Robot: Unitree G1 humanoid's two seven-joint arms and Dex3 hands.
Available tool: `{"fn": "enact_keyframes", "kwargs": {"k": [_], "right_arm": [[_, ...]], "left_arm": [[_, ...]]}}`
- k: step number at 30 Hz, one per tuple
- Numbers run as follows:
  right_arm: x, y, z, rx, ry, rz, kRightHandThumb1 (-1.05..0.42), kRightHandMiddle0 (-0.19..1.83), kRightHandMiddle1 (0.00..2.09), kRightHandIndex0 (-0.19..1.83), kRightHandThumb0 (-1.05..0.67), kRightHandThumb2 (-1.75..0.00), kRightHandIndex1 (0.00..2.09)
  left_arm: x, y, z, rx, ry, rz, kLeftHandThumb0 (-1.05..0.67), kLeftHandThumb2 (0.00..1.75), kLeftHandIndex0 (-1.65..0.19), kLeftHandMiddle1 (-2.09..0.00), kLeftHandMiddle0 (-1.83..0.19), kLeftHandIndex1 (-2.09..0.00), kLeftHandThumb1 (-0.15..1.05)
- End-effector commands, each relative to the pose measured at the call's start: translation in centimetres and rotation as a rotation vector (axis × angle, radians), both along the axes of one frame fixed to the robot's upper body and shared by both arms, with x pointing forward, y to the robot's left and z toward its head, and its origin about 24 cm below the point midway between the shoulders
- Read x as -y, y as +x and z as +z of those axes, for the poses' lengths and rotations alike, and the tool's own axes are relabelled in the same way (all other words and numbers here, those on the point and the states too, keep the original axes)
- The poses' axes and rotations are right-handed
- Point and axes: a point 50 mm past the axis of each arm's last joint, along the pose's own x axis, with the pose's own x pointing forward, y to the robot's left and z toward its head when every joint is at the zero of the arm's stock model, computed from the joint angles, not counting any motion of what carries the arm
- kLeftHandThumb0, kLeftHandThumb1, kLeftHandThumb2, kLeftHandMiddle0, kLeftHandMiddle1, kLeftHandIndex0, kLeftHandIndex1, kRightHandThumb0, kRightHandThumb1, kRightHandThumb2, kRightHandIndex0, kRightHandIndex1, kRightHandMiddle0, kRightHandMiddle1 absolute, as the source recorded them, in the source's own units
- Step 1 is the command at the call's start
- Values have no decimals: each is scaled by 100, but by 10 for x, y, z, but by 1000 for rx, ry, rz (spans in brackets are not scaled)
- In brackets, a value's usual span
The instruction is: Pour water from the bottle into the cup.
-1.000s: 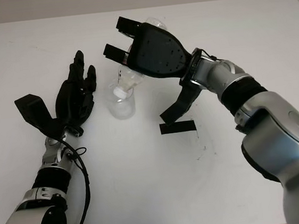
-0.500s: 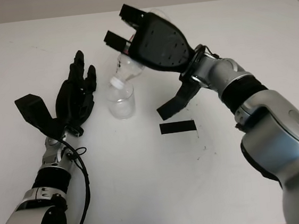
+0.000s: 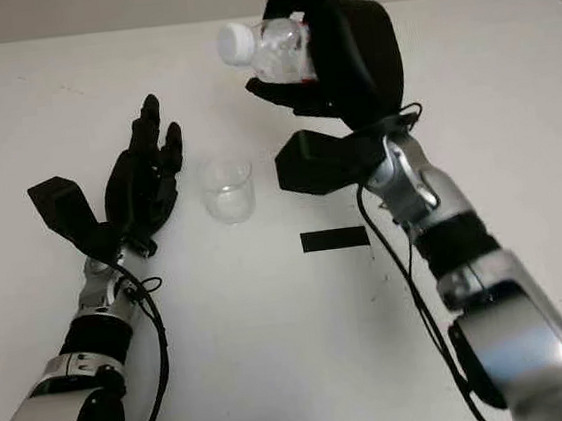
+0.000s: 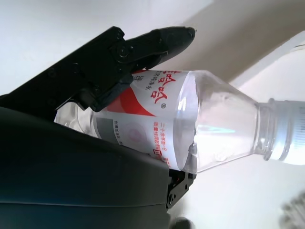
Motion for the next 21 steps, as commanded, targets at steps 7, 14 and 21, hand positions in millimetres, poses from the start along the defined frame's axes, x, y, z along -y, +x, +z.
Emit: {"fn": "enact_keyframes", "kwargs": {"k": [7, 14, 21], "right_arm": [[20, -34, -2, -198, 340, 44, -105, 86, 209, 129, -38, -41, 209], [21, -52, -13, -484, 656, 148, -105, 87, 209, 124, -40, -41, 209], [18, -53, -28, -599, 746, 158, -105, 105, 209, 136, -42, -39, 209]], "left_arm": [[0, -6, -15, -50, 4, -13, -83, 78, 19, 0, 19, 0, 105], [0, -6, -16, -49, 18, -21, -84, 78, 19, 0, 19, 0, 105], [0, -7, -16, -52, 12, -19, -84, 77, 19, 0, 19, 0, 105]]}}
